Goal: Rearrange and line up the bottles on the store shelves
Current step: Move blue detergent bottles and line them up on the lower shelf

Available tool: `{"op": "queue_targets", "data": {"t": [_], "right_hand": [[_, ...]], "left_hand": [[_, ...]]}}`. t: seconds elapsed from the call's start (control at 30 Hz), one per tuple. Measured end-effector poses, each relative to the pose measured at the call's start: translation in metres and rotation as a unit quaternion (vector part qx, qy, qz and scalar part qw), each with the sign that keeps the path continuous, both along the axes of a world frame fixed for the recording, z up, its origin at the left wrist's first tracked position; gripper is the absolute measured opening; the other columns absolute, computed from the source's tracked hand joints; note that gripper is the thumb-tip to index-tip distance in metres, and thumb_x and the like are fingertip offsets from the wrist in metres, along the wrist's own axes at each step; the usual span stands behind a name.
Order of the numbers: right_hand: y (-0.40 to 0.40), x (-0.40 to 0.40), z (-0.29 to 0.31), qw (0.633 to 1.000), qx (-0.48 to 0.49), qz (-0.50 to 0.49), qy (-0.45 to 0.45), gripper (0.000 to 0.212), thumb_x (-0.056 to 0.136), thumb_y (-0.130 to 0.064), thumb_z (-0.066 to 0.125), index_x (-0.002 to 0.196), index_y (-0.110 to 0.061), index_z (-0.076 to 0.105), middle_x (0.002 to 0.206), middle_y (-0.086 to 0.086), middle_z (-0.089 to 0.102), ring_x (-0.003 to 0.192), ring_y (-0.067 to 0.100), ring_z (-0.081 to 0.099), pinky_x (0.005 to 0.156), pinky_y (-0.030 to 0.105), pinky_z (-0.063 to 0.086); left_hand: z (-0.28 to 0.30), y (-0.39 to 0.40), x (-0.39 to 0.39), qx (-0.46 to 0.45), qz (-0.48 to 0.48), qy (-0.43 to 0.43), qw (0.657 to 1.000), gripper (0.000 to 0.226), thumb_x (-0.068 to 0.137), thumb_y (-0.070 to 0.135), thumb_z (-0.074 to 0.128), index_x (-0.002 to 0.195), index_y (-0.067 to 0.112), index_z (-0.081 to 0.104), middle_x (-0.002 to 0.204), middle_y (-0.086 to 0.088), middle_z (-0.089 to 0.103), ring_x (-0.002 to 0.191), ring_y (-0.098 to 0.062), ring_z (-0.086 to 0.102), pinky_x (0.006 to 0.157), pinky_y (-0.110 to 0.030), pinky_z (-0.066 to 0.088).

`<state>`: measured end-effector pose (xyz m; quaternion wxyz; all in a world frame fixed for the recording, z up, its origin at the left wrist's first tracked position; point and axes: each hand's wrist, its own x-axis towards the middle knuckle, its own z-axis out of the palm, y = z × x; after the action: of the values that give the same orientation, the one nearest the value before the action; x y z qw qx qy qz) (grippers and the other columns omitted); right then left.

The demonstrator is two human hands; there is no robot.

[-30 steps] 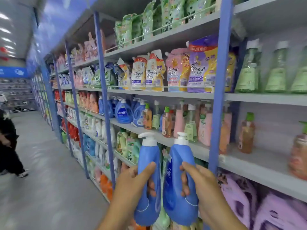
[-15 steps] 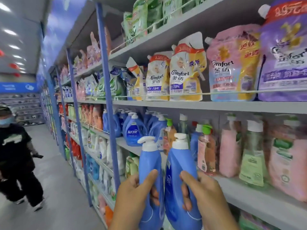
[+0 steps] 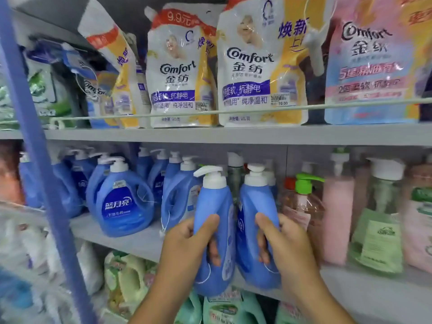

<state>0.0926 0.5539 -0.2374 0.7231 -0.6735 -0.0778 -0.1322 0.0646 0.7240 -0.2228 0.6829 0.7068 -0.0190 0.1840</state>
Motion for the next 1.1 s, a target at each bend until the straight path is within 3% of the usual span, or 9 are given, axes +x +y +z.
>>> {"op": "queue_targets", "data": {"t": [0.13,0.33,0.5,0.6,0.7,0.8,0.87,0.97,1.1], "right_hand": [[0.021,0.027,-0.006,0.995,-0.048,-0.084,0.0,0.035,0.1,-0.023,0.059,0.072,-0.005,0.049,0.051,0.002,0.053,0.039,0.016,0.045,0.043,0.025,0.038],[0.029,0.066,-0.01,0.987,-0.044,-0.157,0.011,0.028,0.102,-0.019,0.058,0.089,0.007,0.055,0.058,0.01,0.06,0.053,0.025,0.054,0.065,0.045,0.048],[0.037,0.083,-0.013,0.956,-0.082,-0.281,0.001,0.026,0.097,-0.026,0.067,0.084,-0.005,0.063,0.068,0.009,0.07,0.064,0.024,0.066,0.07,0.038,0.051],[0.045,0.078,-0.008,0.933,-0.1,-0.345,-0.01,0.012,0.093,-0.022,0.071,0.102,-0.02,0.064,0.088,-0.005,0.072,0.086,0.014,0.07,0.075,0.028,0.051],[0.062,0.061,-0.002,0.915,-0.203,-0.348,-0.033,0.032,0.091,-0.025,0.07,0.119,-0.031,0.055,0.111,-0.017,0.059,0.099,-0.011,0.056,0.082,0.007,0.04],[0.079,0.045,0.006,0.899,-0.272,-0.339,-0.045,0.074,0.088,-0.059,0.06,0.15,-0.023,0.04,0.152,-0.003,0.04,0.139,0.009,0.038,0.112,0.031,0.035],[0.094,0.037,0.017,0.923,-0.238,-0.296,-0.064,0.082,0.086,-0.067,0.06,0.154,-0.029,0.035,0.159,-0.01,0.031,0.145,0.008,0.03,0.114,0.027,0.029],[0.117,0.036,0.019,0.934,-0.246,-0.245,-0.086,0.082,0.083,-0.054,0.067,0.154,-0.034,0.033,0.162,-0.017,0.023,0.146,0.004,0.025,0.113,0.025,0.026],[0.13,0.057,0.002,0.897,-0.316,-0.289,-0.109,0.081,0.082,-0.006,0.078,0.152,-0.028,0.042,0.166,-0.004,0.01,0.146,0.016,0.02,0.114,0.036,0.028]], "left_hand": [[-0.006,0.033,0.04,-0.01,-0.112,0.016,0.994,0.04,0.096,0.024,0.063,0.077,-0.01,0.056,0.046,-0.014,0.054,0.04,-0.023,0.054,0.045,-0.024,0.045],[-0.014,0.059,0.084,-0.024,-0.237,0.035,0.971,0.044,0.091,0.029,0.065,0.084,-0.013,0.056,0.049,-0.012,0.055,0.046,-0.024,0.055,0.057,-0.035,0.05],[-0.018,0.05,0.102,-0.038,-0.26,0.034,0.964,0.033,0.095,0.022,0.066,0.073,-0.002,0.059,0.052,-0.012,0.06,0.047,-0.023,0.057,0.053,-0.029,0.048],[-0.018,0.044,0.106,-0.056,-0.253,0.034,0.965,0.031,0.094,0.022,0.068,0.08,-0.005,0.062,0.057,-0.014,0.065,0.049,-0.021,0.063,0.054,-0.027,0.051],[-0.019,0.042,0.105,-0.109,-0.213,0.032,0.97,0.019,0.095,0.019,0.068,0.09,0.001,0.065,0.07,-0.015,0.073,0.061,-0.024,0.073,0.061,-0.028,0.058],[-0.024,0.06,0.094,-0.108,-0.159,-0.002,0.981,0.013,0.091,0.02,0.075,0.102,0.019,0.069,0.09,-0.009,0.076,0.086,-0.029,0.075,0.078,-0.036,0.061],[-0.025,0.086,0.084,-0.102,-0.106,-0.034,0.989,0.014,0.091,0.013,0.073,0.103,0.018,0.069,0.095,-0.005,0.076,0.089,-0.024,0.075,0.08,-0.029,0.06],[-0.015,0.14,0.069,-0.061,0.023,-0.107,0.992,0.015,0.088,0.026,0.069,0.102,0.021,0.069,0.098,0.003,0.075,0.095,-0.017,0.073,0.084,-0.029,0.058],[-0.011,0.231,0.073,0.015,0.205,-0.16,0.965,0.013,0.095,0.023,0.068,0.107,0.022,0.066,0.111,0.009,0.068,0.105,-0.009,0.066,0.091,-0.026,0.054]]}}
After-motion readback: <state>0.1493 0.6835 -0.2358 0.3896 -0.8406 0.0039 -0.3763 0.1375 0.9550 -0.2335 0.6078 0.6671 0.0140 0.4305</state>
